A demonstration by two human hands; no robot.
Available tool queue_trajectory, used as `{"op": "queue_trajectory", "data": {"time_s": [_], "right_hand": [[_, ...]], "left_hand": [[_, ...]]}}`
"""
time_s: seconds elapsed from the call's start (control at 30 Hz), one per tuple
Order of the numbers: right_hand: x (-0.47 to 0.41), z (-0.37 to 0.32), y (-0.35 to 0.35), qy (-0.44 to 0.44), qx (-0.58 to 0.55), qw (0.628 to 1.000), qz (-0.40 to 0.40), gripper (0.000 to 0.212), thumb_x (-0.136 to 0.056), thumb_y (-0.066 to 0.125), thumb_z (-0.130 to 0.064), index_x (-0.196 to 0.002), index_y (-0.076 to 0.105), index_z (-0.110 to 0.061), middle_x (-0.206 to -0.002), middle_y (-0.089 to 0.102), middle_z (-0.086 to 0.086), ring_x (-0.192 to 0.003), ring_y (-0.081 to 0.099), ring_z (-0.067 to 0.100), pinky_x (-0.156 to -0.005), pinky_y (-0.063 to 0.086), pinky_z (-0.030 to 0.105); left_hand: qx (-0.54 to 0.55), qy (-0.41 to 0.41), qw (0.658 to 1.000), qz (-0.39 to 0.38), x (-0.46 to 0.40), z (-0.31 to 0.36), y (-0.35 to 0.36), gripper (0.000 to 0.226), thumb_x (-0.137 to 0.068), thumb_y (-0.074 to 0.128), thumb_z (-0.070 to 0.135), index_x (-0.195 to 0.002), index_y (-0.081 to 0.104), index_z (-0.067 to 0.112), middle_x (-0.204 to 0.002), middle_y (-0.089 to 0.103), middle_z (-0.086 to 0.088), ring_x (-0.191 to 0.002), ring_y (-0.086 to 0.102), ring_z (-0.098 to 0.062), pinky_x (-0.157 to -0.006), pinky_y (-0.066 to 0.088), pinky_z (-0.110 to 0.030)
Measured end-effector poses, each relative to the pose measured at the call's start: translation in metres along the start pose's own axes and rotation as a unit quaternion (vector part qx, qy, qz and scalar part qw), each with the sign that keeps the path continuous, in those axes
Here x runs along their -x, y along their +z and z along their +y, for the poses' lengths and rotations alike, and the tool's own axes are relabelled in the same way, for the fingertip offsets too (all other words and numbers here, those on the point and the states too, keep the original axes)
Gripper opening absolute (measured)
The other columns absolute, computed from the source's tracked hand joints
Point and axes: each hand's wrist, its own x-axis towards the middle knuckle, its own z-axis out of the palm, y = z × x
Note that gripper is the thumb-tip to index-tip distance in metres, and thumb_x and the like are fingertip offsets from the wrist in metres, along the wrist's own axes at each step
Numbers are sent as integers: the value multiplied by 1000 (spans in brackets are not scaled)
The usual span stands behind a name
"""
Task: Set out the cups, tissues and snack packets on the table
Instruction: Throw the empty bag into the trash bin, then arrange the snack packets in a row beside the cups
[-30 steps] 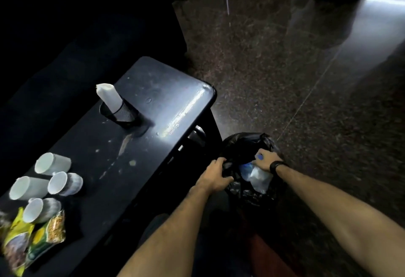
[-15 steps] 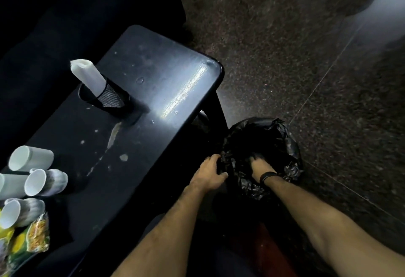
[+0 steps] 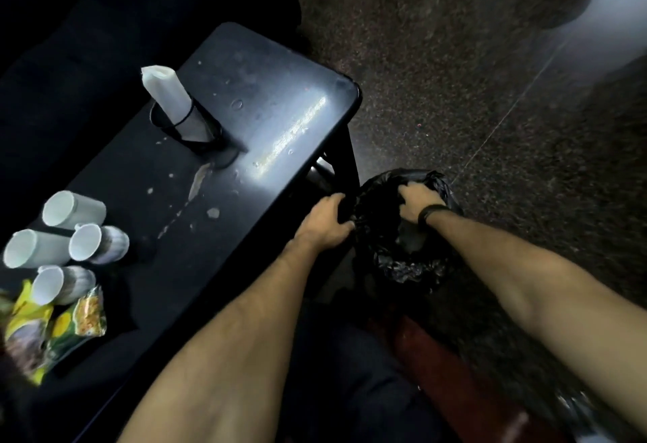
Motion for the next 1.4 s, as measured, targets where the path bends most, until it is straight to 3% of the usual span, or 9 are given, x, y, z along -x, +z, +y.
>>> {"op": "queue_trajectory", "data": {"time_s": [0.13,0.3,0.47,0.6,0.7,1.03,1.13,1.3,1.4], "right_hand": [[12,-20,-50,-32,-27,996,77,28,-88,53,-19,-112,57,-6,-116,54,20,-106,56,38,-84,49,42],[23,-86,-106,-57,-25,988,143,27,-85,54,-20,-109,59,-10,-116,57,15,-106,58,36,-86,49,42],[42,-174,-143,-122,-14,974,189,31,-83,59,-20,-112,61,-13,-120,61,11,-111,59,33,-89,48,39],[58,-248,-147,-178,3,965,191,37,-84,59,-24,-120,58,-16,-126,58,7,-117,55,29,-95,47,40],[78,-318,-142,-245,18,949,195,34,-83,59,-25,-115,57,-13,-121,57,11,-115,55,33,-92,49,41],[142,-482,-62,-399,22,910,112,39,-83,62,-36,-116,57,-15,-121,56,10,-116,54,31,-93,45,37],[150,-508,-30,-426,39,901,74,34,-82,60,-28,-113,57,-14,-123,56,10,-114,56,32,-91,50,38],[152,-540,18,-457,65,886,33,46,-84,62,-25,-126,51,-12,-128,52,12,-119,53,31,-95,46,39],[150,-556,41,-460,78,884,1,58,-84,64,-30,-136,43,-15,-135,46,13,-124,49,33,-99,46,44]], "left_hand": [[-8,22,999,44,19,6,-27,70,-86,67,32,-147,37,16,-147,45,-9,-137,43,-25,-114,35,-36],[3,39,991,127,53,-3,-73,64,-83,67,26,-142,44,17,-141,51,-9,-131,48,-26,-110,38,-34],[0,11,981,192,106,-37,-123,69,-88,64,26,-149,35,14,-154,37,-7,-142,36,-23,-117,29,-36],[16,-37,969,244,164,-80,-149,69,-87,65,28,-148,36,14,-152,38,-7,-139,39,-24,-114,31,-33],[26,-90,956,279,217,-126,-161,69,-86,66,26,-148,37,13,-151,39,-9,-139,40,-26,-115,31,-34],[61,-250,912,321,340,-257,-136,65,-85,67,32,-141,43,10,-145,45,-11,-136,41,-30,-111,36,-42],[75,-279,905,312,355,-285,-120,68,-86,67,35,-144,40,13,-145,44,-10,-136,42,-28,-111,38,-41],[98,-303,899,300,358,-320,-102,77,-87,66,37,-152,30,16,-147,41,-12,-138,41,-28,-113,36,-41],[113,-313,892,306,350,-337,-98,70,-90,61,38,-149,33,15,-147,40,-11,-137,41,-29,-112,37,-43]]}}
